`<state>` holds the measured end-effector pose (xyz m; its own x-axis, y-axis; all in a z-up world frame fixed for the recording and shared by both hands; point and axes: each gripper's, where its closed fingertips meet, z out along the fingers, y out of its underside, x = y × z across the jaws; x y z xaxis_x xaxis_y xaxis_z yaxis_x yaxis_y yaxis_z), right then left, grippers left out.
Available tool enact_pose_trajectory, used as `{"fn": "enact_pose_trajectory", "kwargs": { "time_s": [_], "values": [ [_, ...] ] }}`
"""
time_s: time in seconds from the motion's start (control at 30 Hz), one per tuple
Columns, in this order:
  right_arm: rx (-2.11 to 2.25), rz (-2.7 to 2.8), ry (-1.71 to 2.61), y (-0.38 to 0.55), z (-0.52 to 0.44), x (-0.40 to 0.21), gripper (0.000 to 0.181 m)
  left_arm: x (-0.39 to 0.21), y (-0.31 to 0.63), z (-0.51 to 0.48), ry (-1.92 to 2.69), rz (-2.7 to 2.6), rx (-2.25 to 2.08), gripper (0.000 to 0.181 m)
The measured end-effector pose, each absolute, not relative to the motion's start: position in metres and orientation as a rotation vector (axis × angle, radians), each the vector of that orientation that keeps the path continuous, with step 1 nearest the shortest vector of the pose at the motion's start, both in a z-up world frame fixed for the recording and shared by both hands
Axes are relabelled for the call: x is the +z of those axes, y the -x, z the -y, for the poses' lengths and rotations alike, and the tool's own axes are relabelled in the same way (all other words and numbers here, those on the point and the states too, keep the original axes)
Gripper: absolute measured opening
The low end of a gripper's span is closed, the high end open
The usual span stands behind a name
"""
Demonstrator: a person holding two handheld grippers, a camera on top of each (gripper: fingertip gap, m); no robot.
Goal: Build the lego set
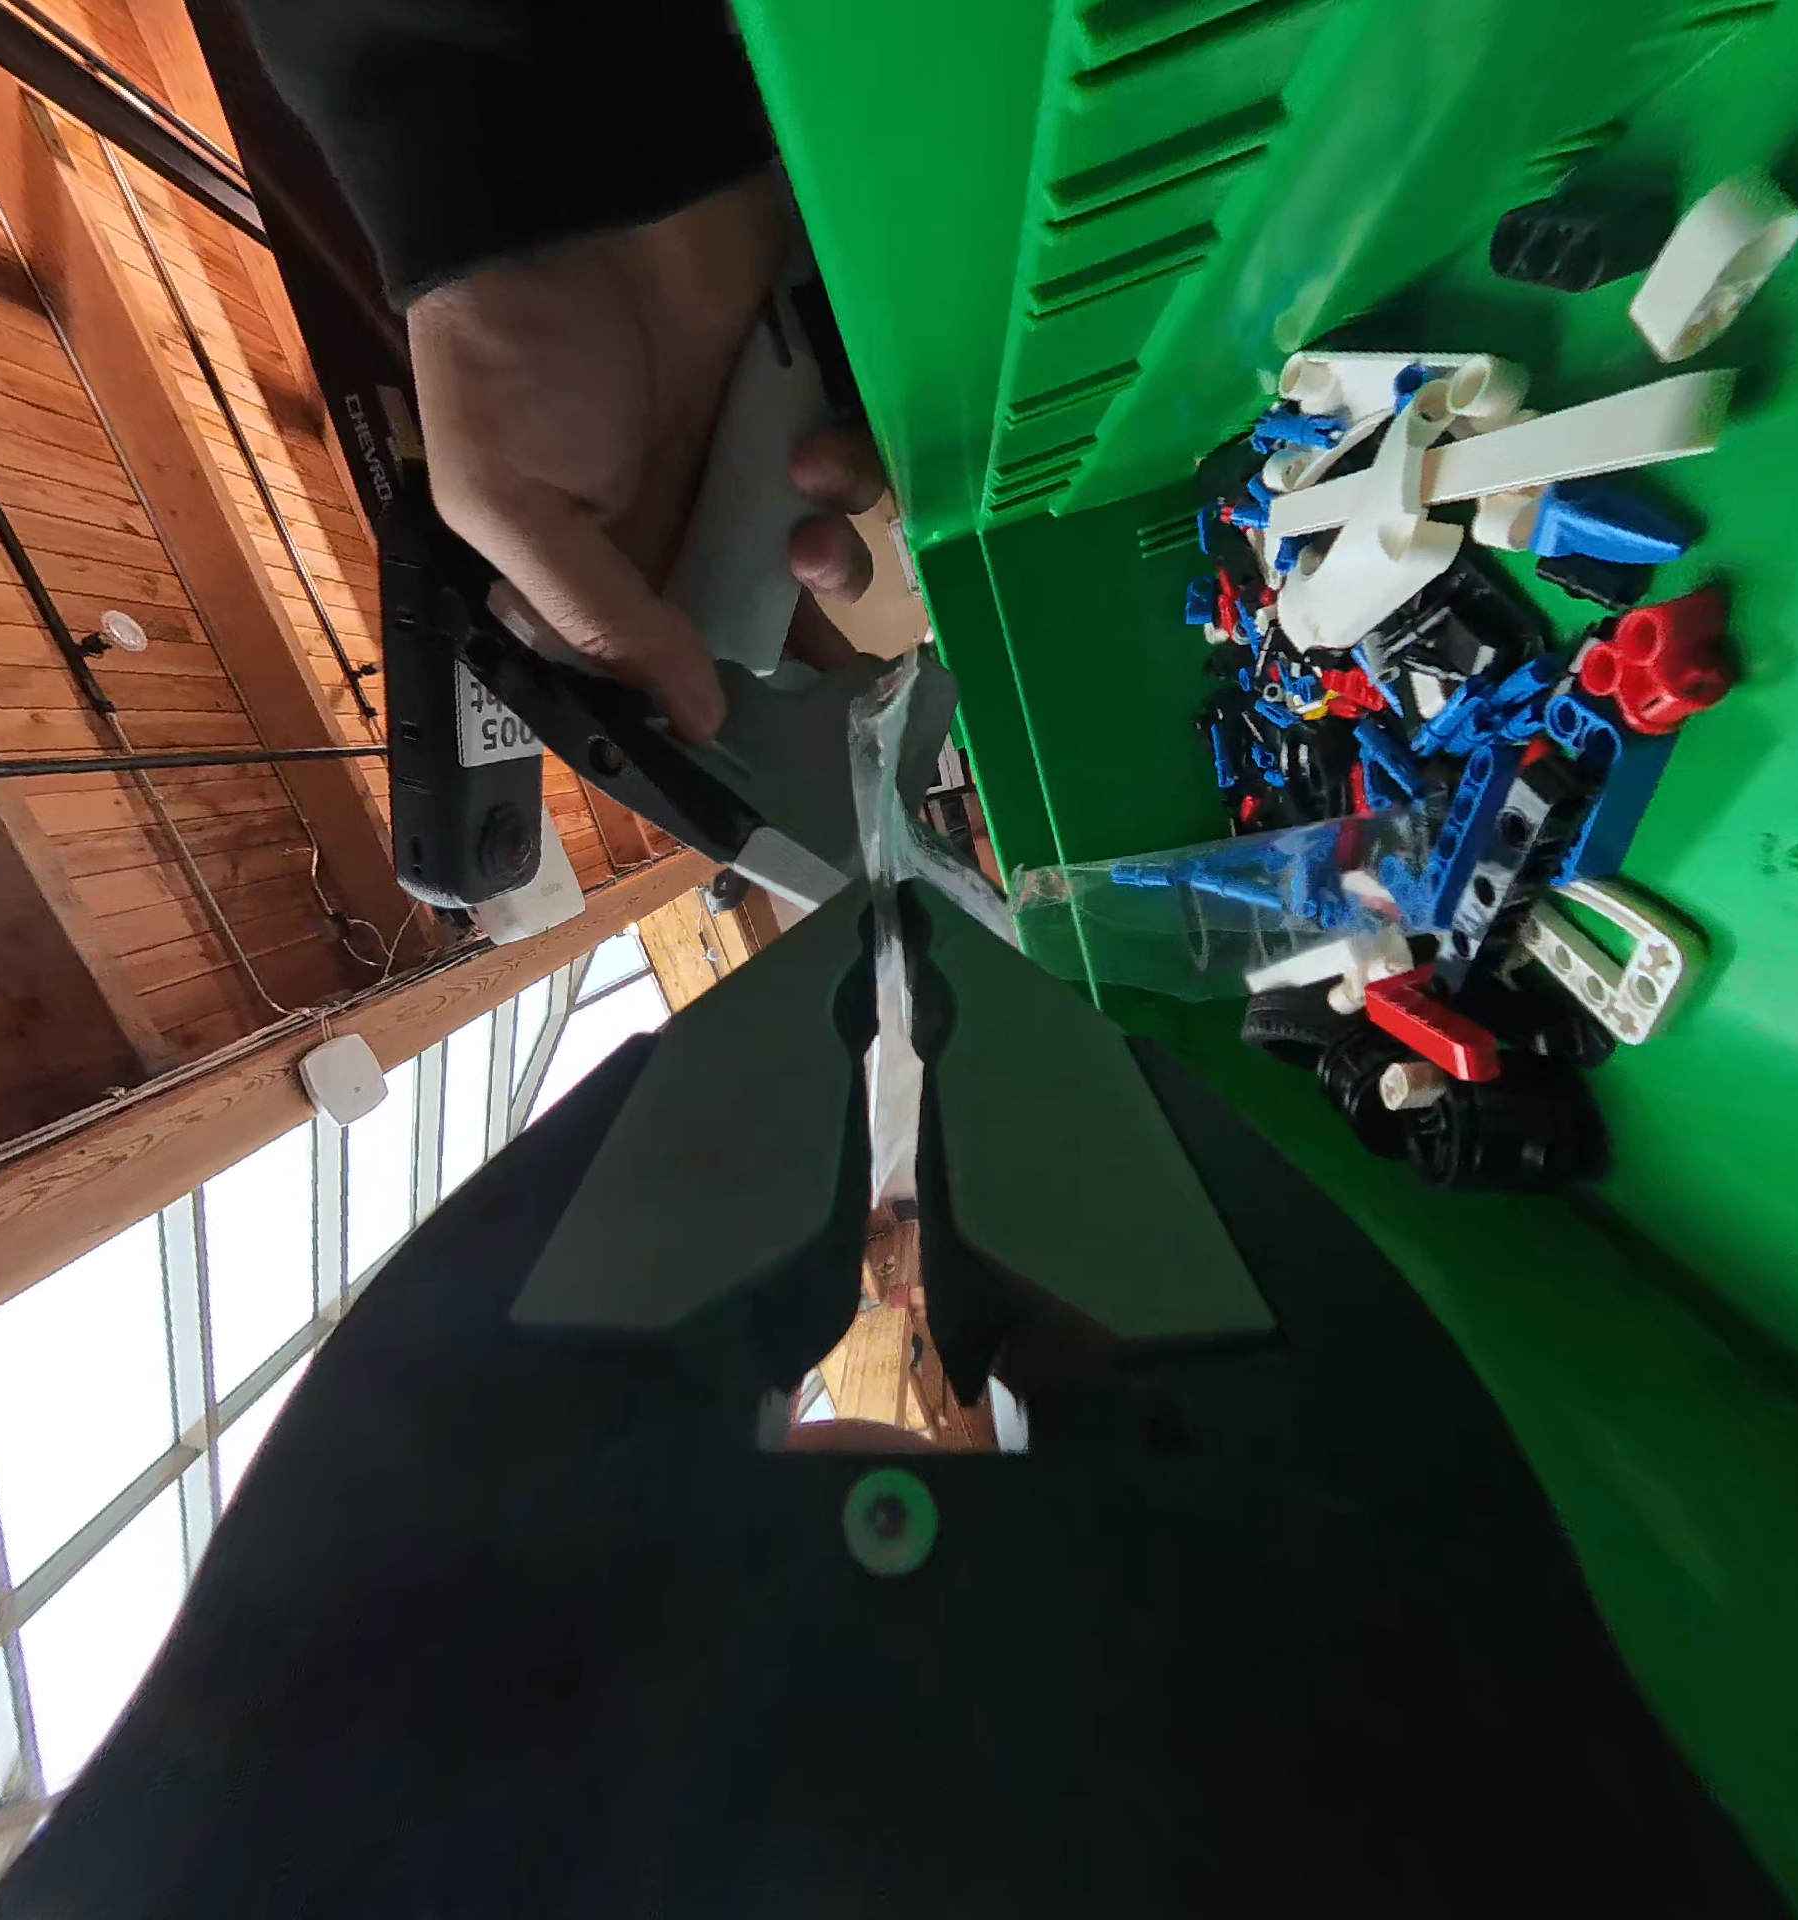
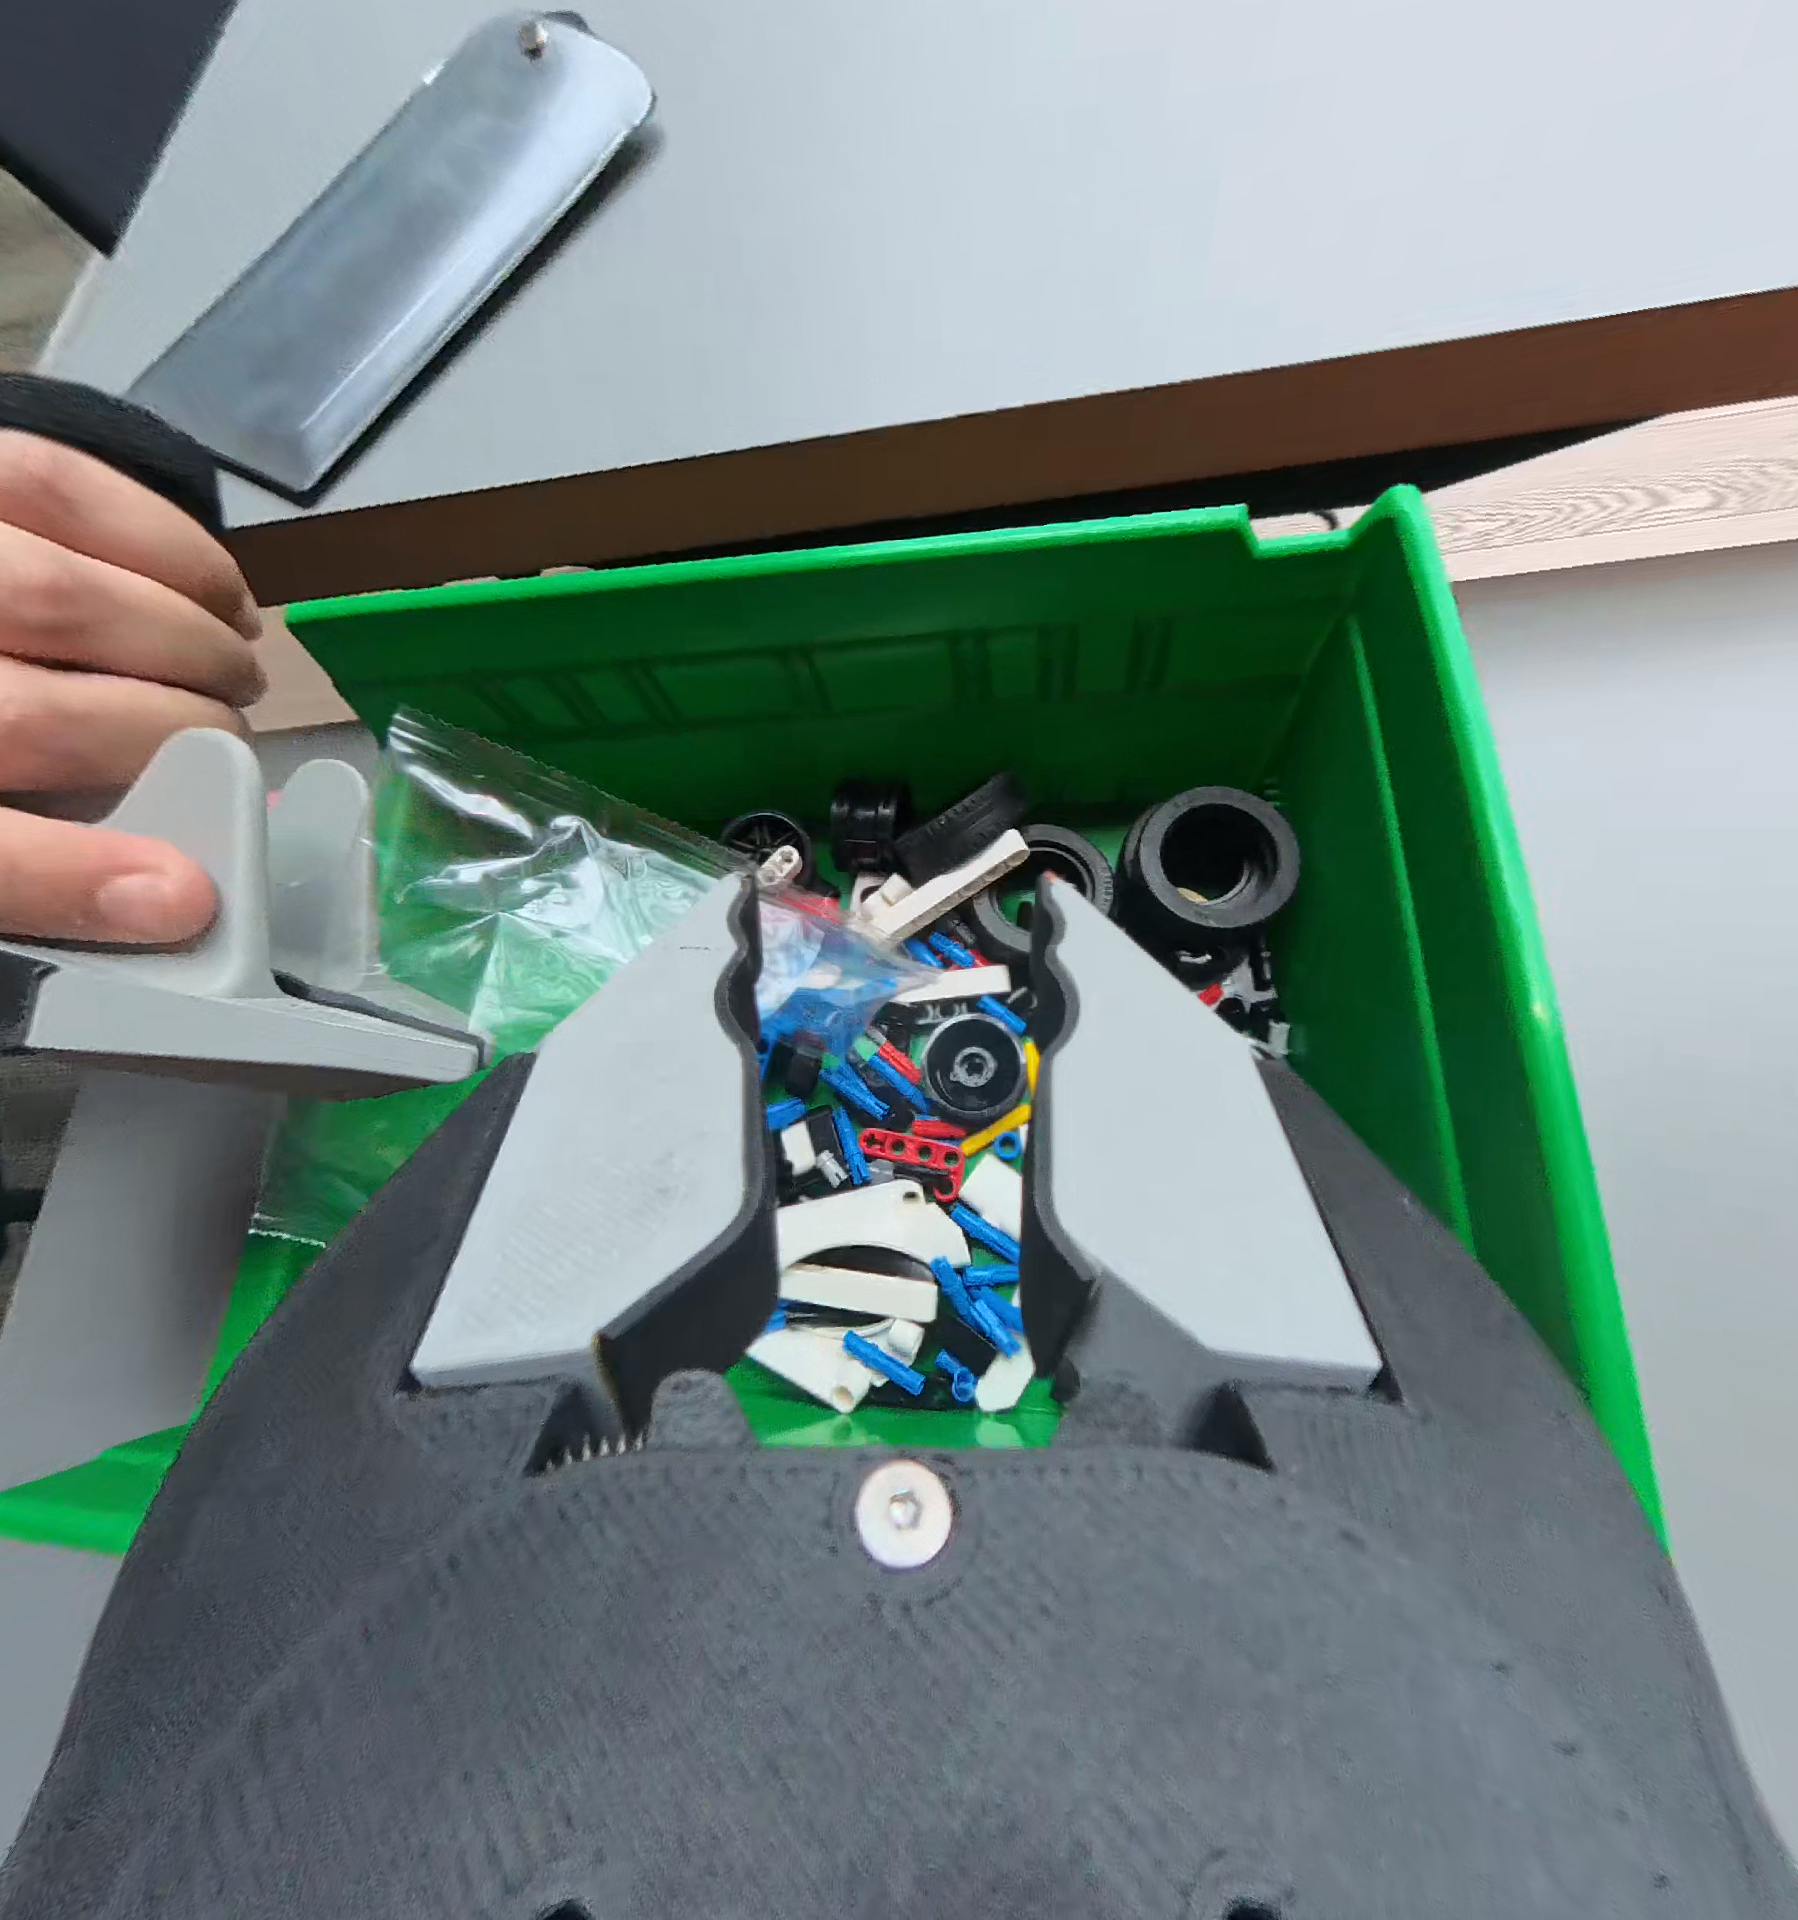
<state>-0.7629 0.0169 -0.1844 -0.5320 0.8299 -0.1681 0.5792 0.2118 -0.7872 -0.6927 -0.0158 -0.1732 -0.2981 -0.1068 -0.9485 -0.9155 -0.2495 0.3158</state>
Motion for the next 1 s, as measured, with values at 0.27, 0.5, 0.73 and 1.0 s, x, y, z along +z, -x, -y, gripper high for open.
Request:
{"fn": "enact_pose_trajectory", "kwargs": {
  "time_s": [0.27, 0.5, 0.73, 1.0],
  "values": [
    [0.933, 2.362, 1.239, 0.763, -0.028, -0.191, 0.054, -0.178, 0.696, 0.024, 1.263, -1.376, 1.627, 0.000],
    [0.612, 2.488, 0.975, 0.770, -0.026, -0.207, 0.051, -0.179, 0.695, 0.026, 1.250, -1.409, 1.602, 0.000],
    [0.498, 2.653, 0.633, 0.766, -0.010, -0.210, 0.000, -0.185, 0.697, 0.029, 1.256, -1.436, 1.583, 0.000],
    [0.189, 2.444, 0.540, 0.762, -0.042, -0.164, 0.000, -0.182, 0.725, 0.036, 1.428, -1.211, 1.604, 0.007]
  ]
}}
